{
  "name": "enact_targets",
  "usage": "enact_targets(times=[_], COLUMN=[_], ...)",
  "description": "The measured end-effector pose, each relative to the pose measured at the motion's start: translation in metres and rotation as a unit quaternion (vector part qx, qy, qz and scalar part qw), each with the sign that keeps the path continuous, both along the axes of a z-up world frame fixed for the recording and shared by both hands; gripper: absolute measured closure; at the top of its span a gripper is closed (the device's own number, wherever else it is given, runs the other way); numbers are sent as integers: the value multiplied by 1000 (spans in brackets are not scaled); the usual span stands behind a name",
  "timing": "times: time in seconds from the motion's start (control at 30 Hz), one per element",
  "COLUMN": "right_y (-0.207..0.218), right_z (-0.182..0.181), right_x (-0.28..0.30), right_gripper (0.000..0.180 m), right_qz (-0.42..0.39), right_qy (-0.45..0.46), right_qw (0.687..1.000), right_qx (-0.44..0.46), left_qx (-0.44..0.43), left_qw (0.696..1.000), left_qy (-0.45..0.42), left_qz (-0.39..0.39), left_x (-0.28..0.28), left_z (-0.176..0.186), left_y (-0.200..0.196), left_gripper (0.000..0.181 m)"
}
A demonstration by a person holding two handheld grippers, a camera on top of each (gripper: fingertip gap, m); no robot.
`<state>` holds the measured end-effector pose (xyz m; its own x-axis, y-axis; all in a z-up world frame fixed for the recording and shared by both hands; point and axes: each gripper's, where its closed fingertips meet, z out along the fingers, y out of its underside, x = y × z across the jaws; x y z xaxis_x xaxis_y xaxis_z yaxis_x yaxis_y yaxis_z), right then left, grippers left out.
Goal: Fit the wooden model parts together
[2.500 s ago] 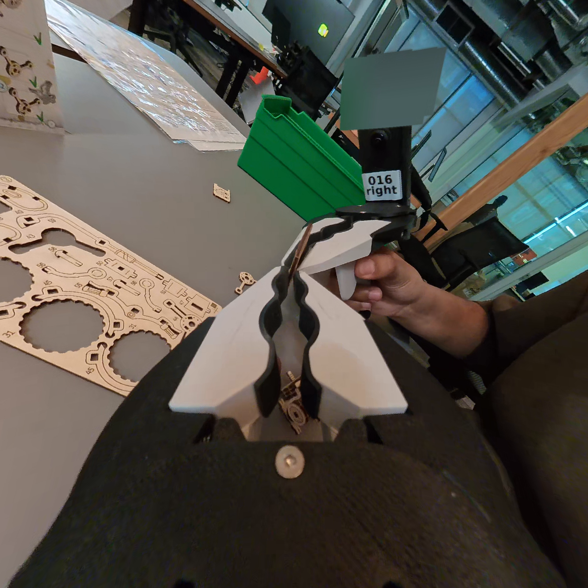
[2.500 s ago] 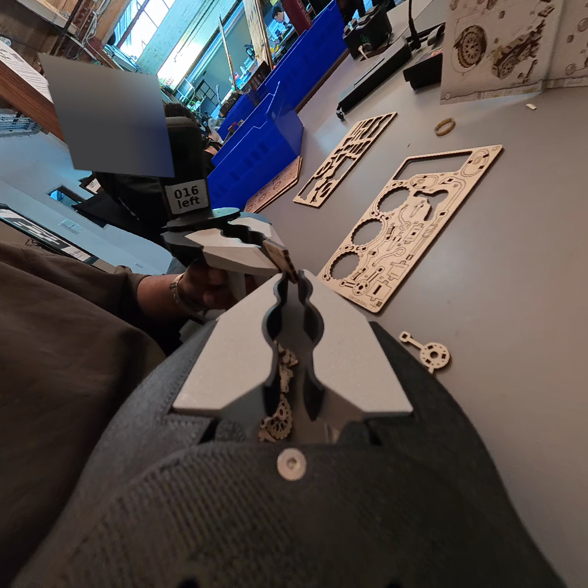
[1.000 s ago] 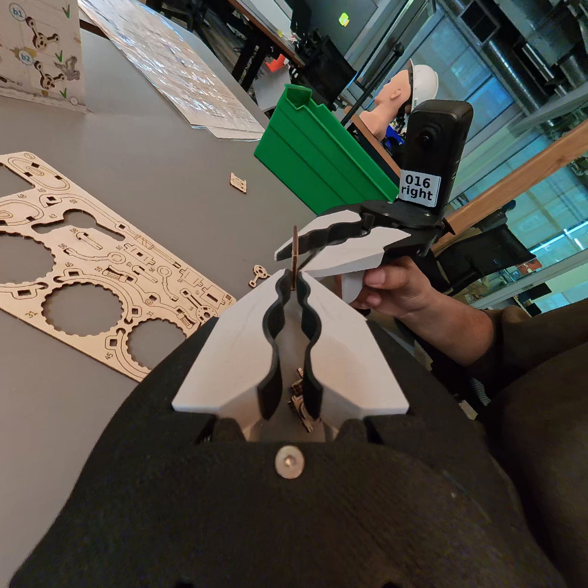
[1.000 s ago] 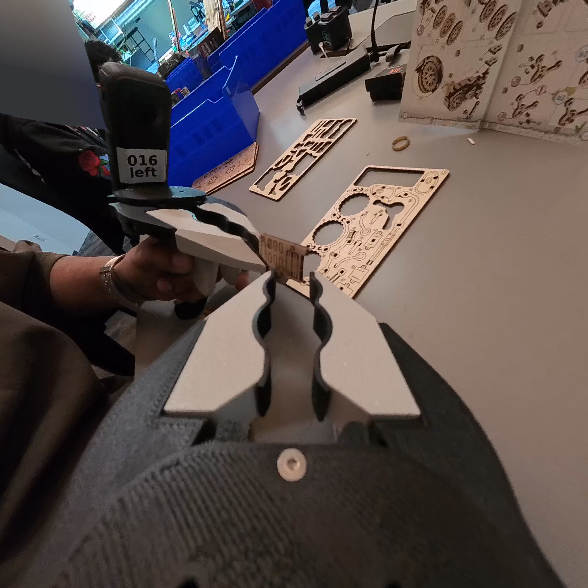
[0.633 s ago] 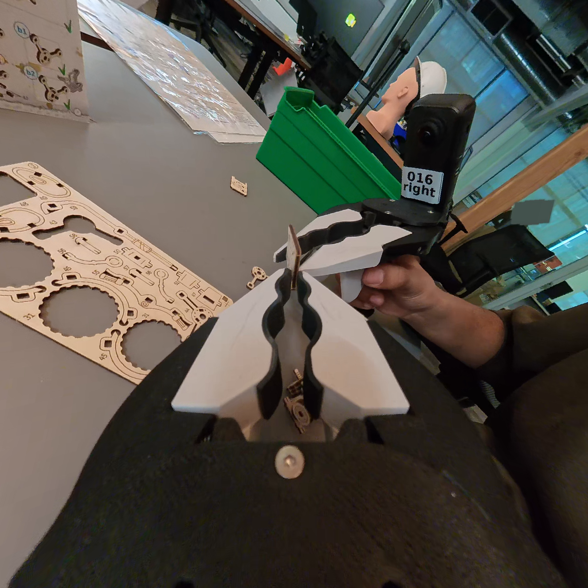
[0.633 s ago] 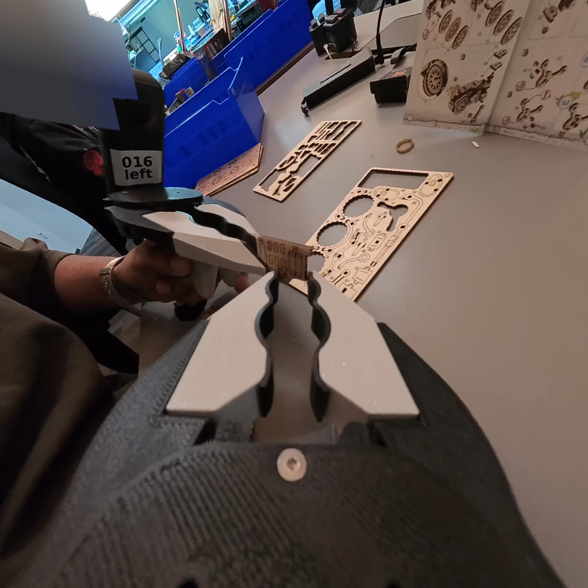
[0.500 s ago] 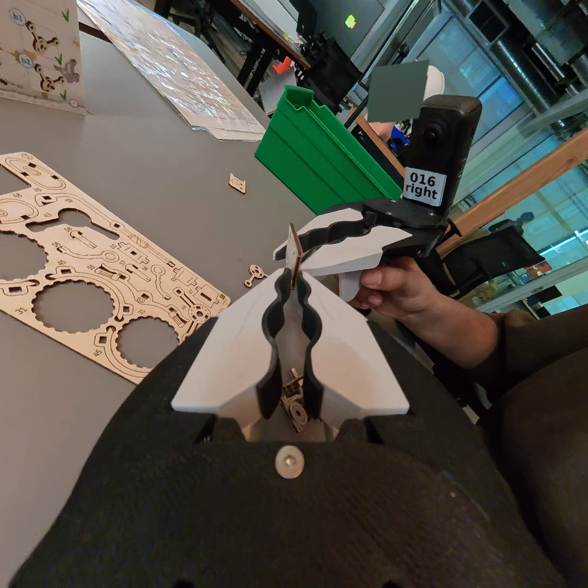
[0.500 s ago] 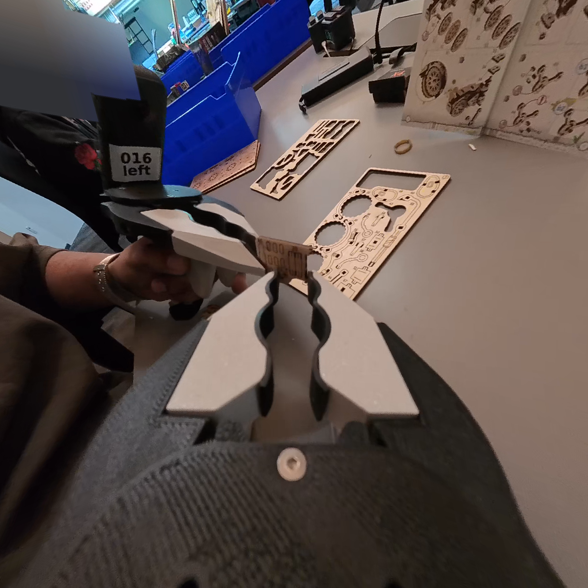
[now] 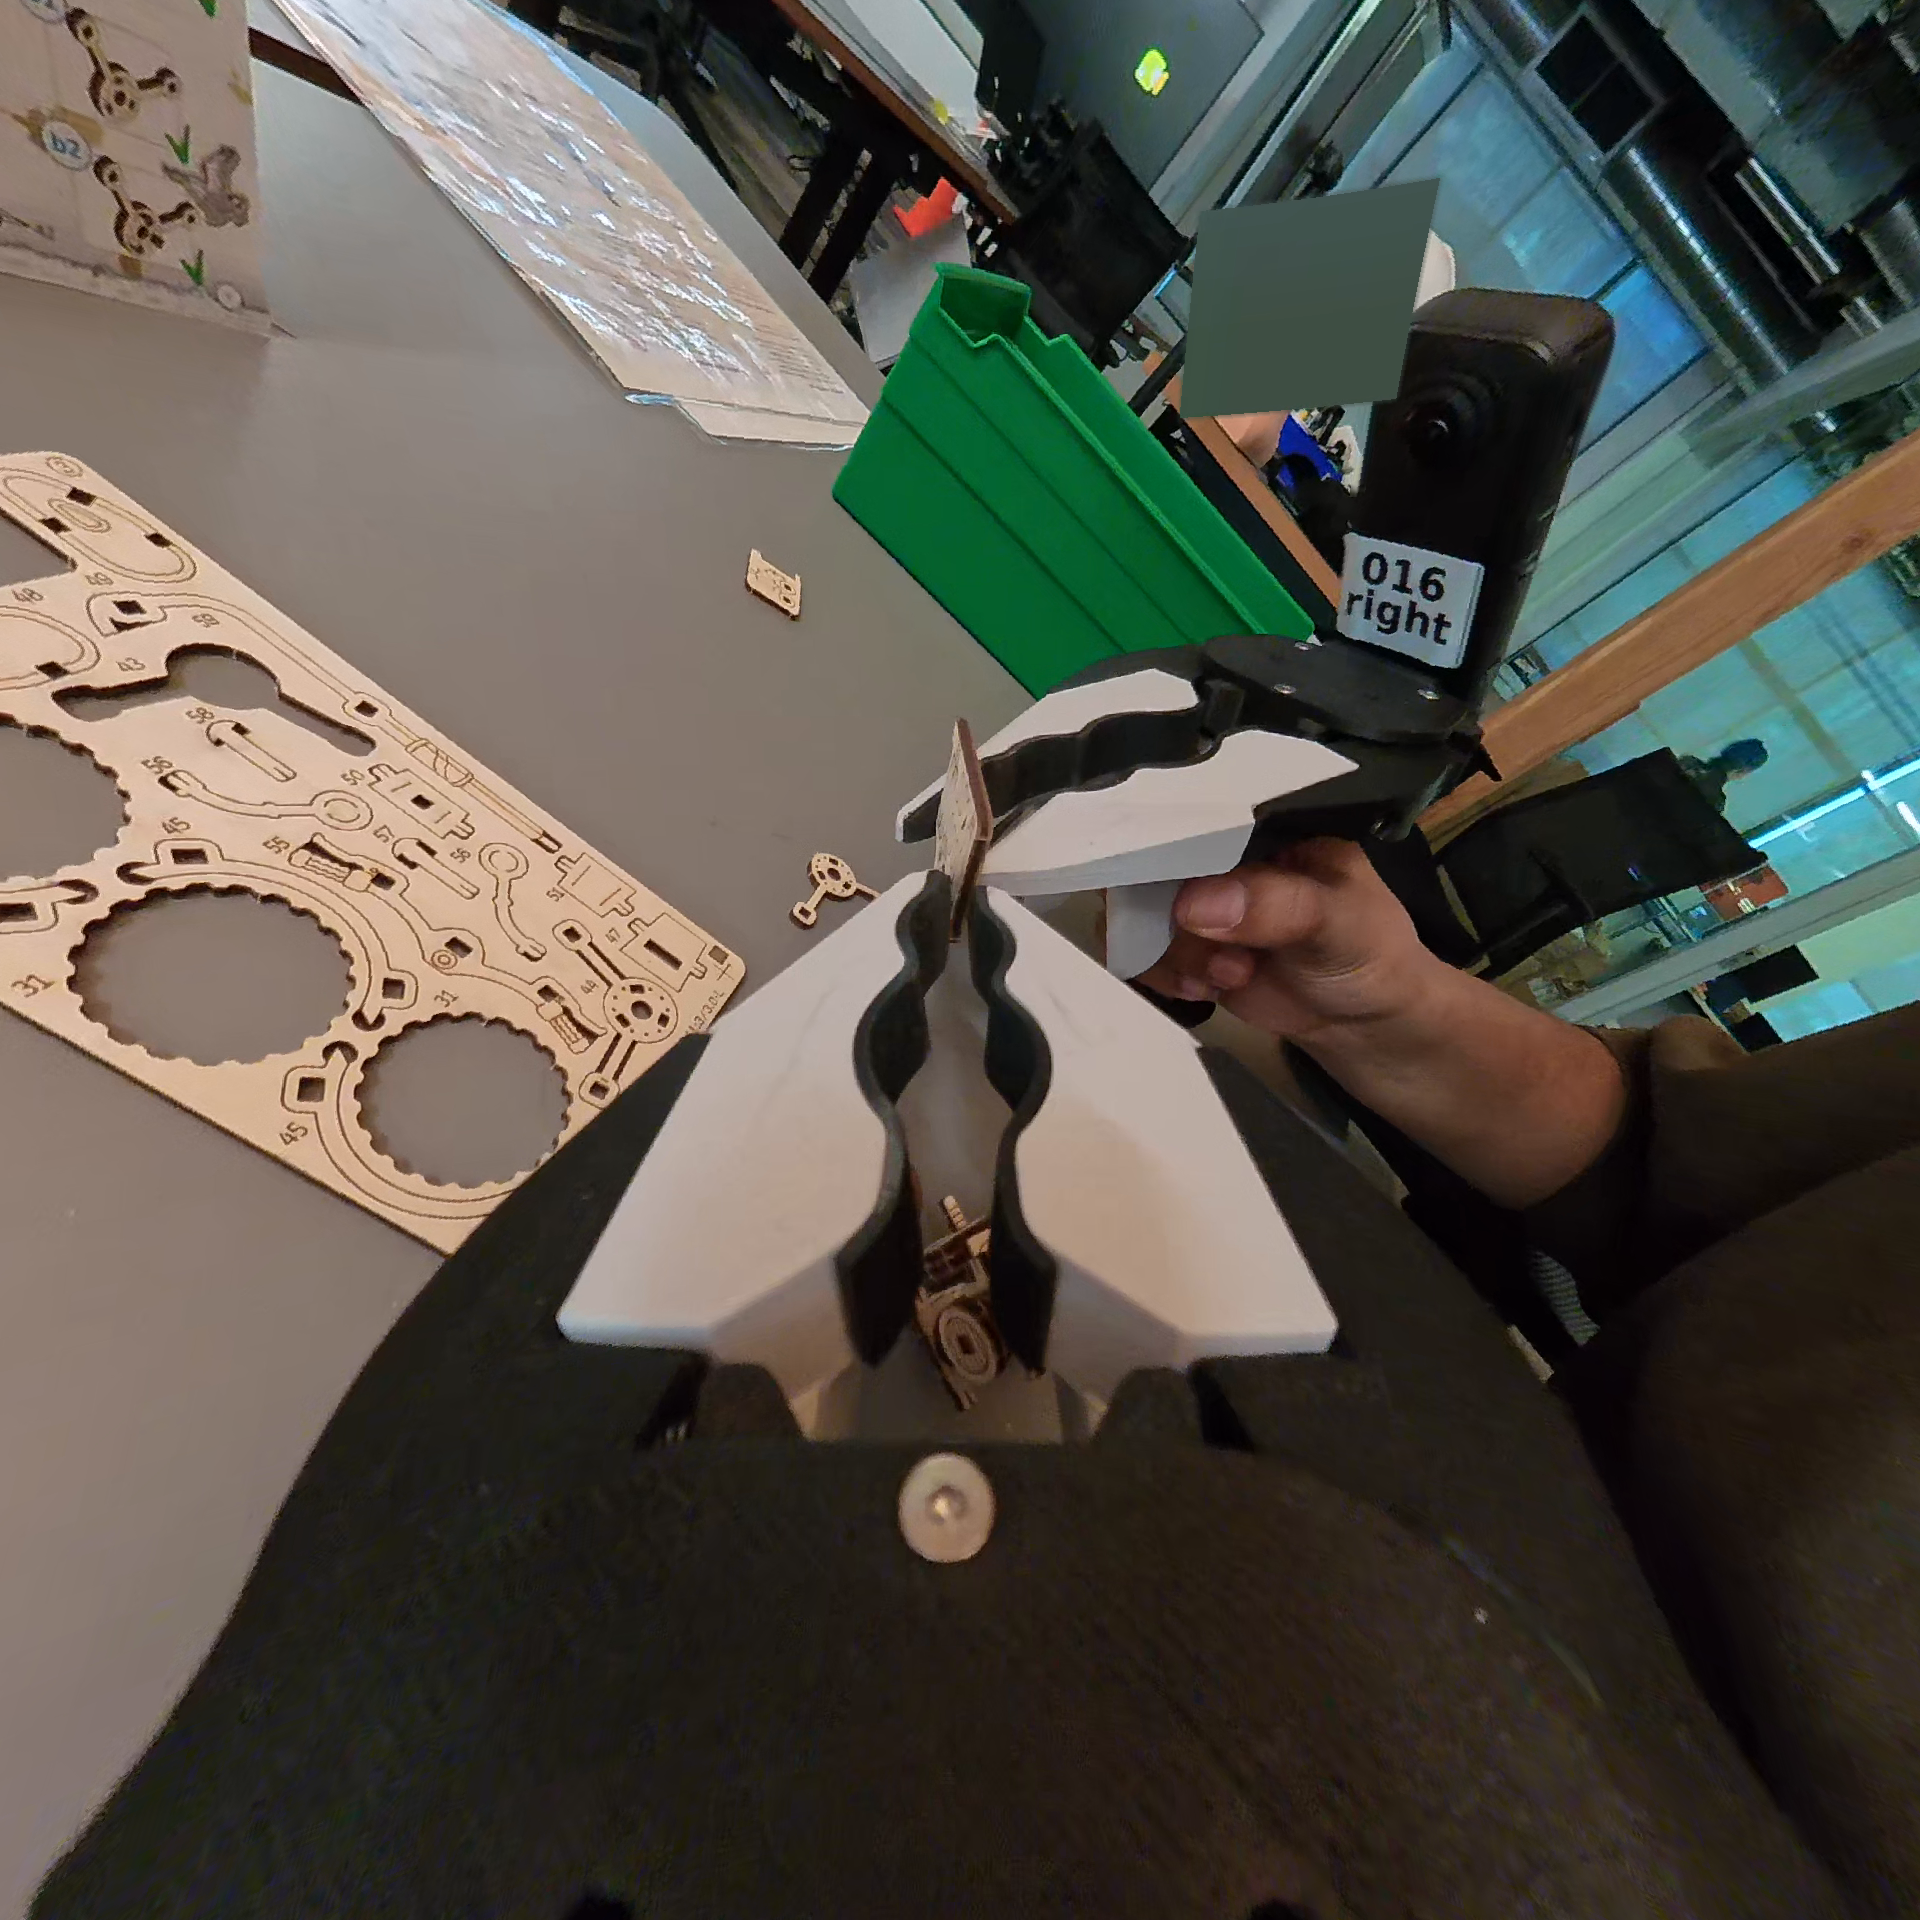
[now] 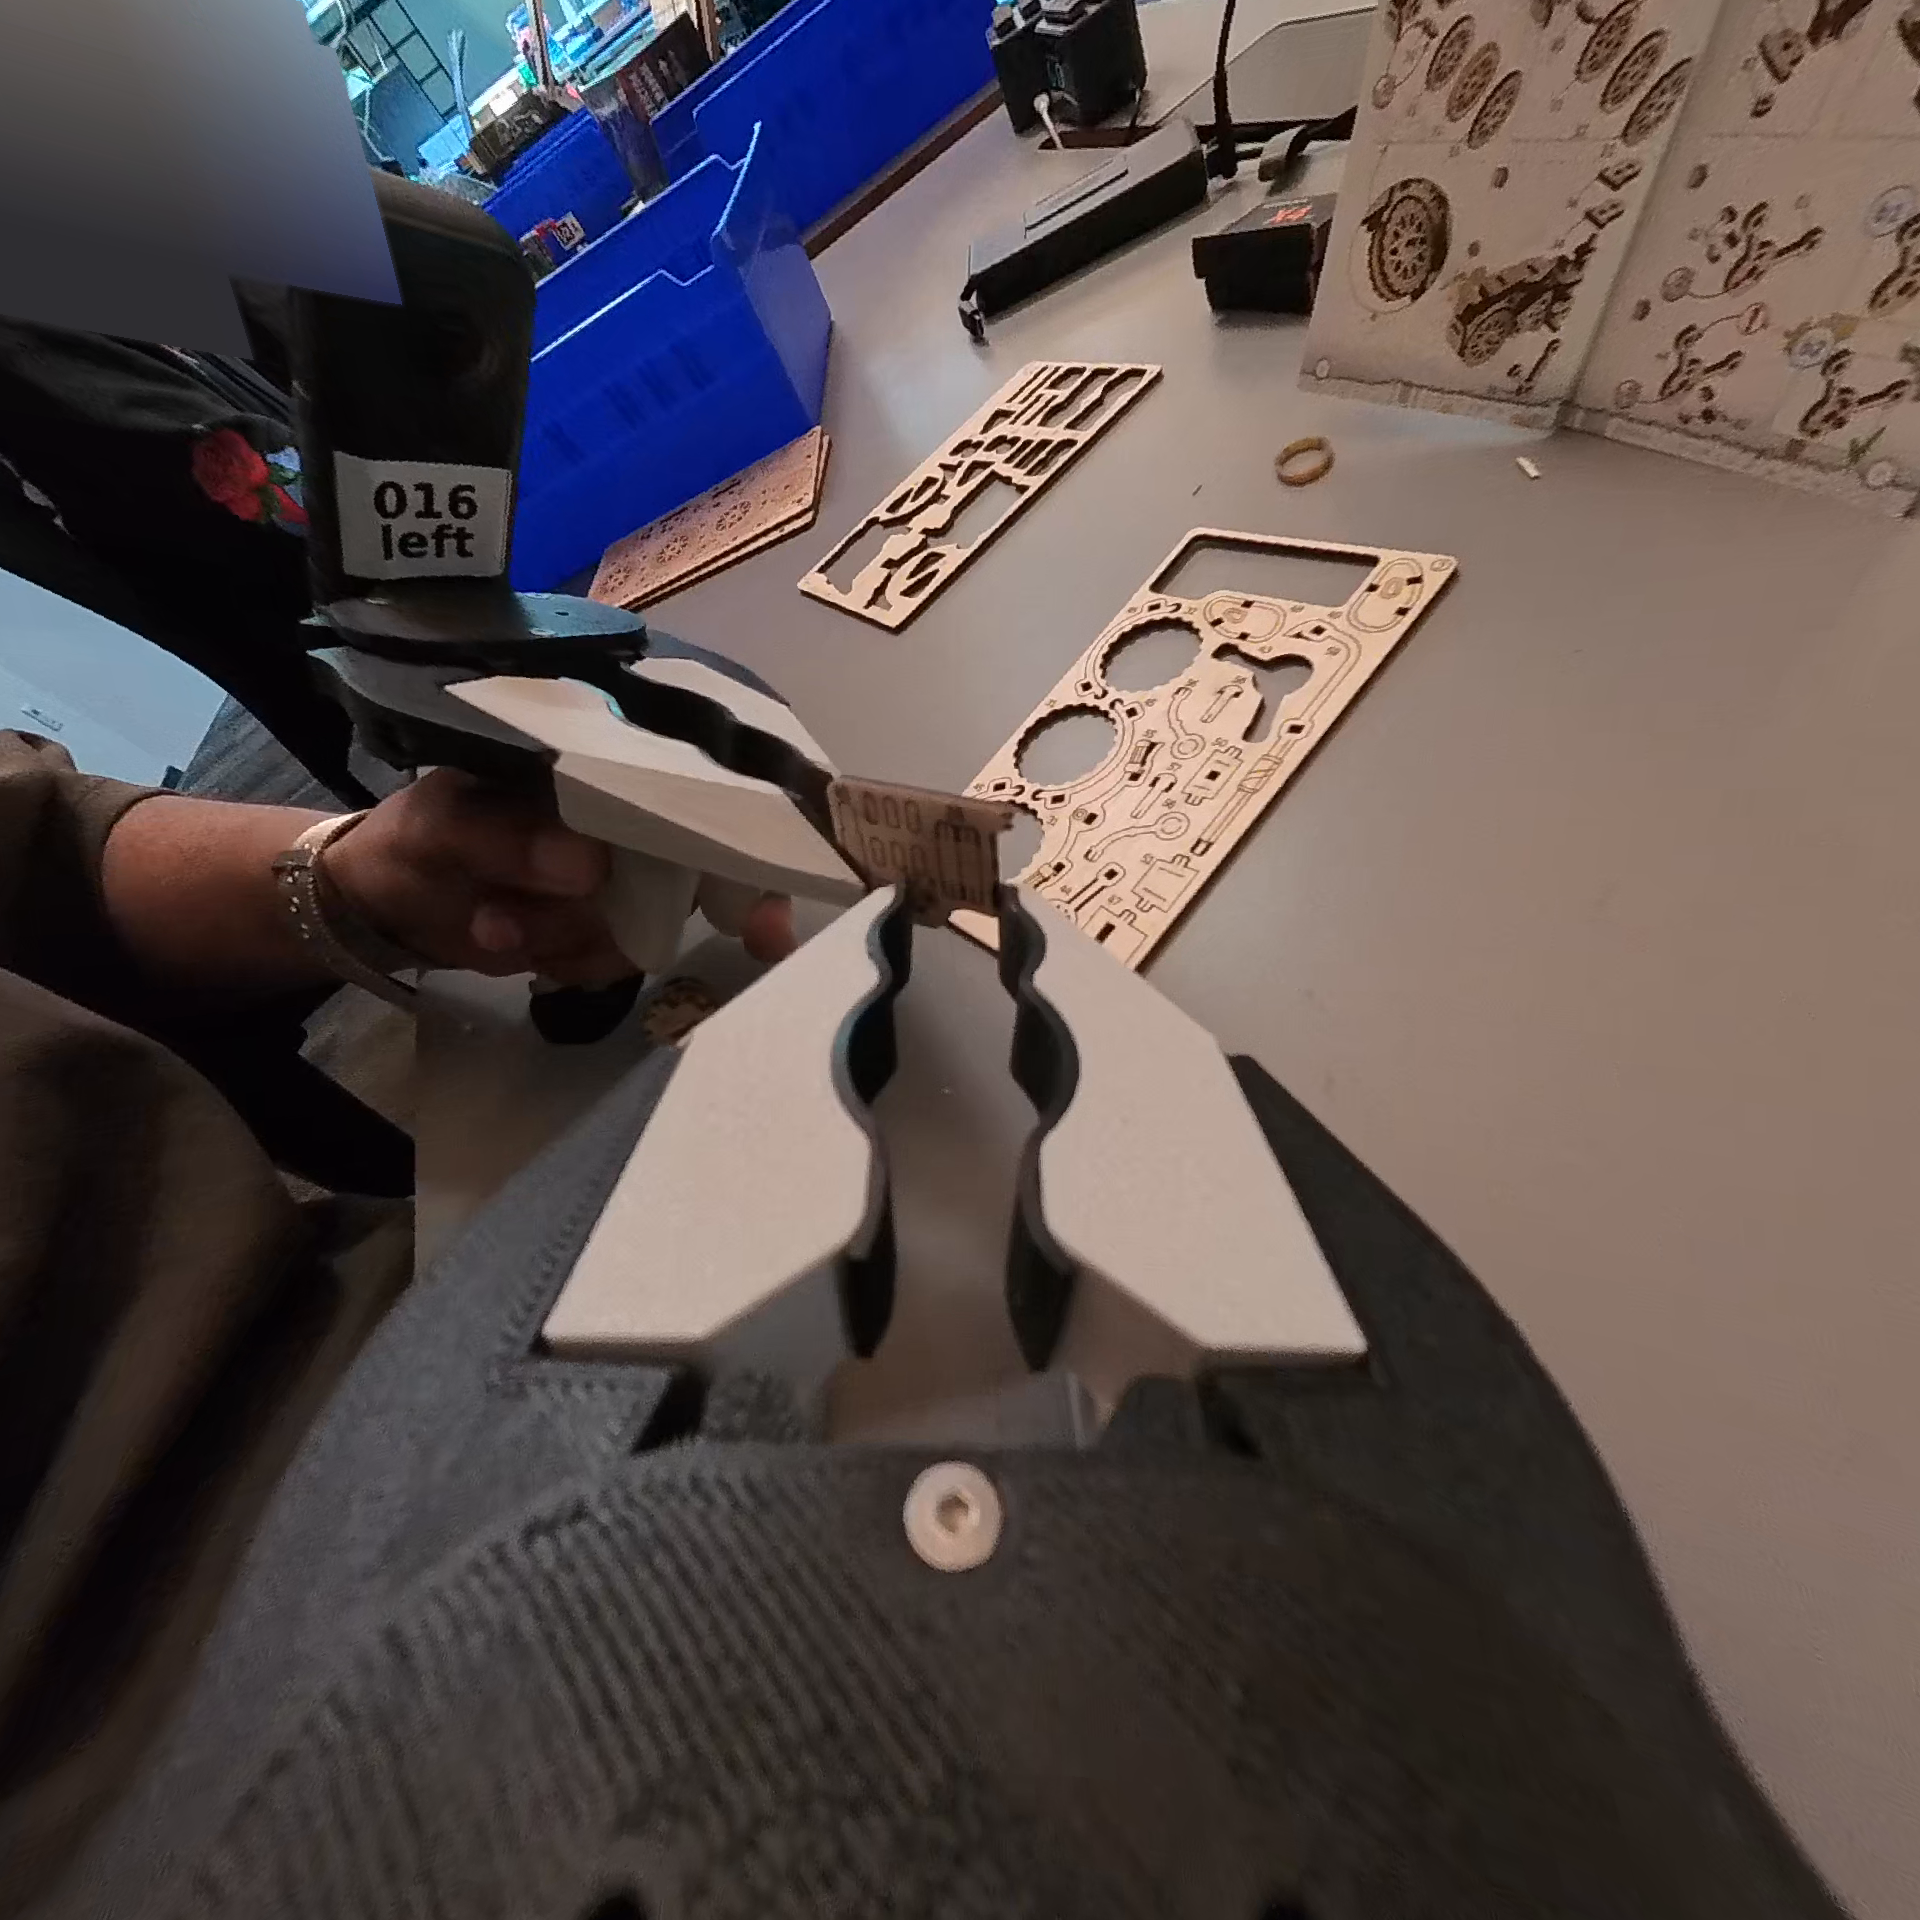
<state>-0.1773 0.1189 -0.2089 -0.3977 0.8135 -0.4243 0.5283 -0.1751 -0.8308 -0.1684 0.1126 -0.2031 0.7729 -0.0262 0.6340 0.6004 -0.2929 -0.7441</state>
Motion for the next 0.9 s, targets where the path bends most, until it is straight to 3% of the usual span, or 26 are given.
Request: enact_targets(times=[0.43,0.7,0.9], right_y=[2,12,16], right_z=[-3,4,15], right_x=[-2,-8,-10], right_gripper=[165,155,154], right_qz=[-23,-45,-51], right_qy=[7,38,110], right_qw=[998,997,986], right_qx=[64,43,117], left_qx=[-5,16,52], left_qw=[1000,996,982], left_qy=[10,-89,-181], left_qz=[1,8,8], left_x=[-4,-20,-27], left_z=[-4,-1,7], left_y=[1,-2,-4], left_gripper=[180,181,181])
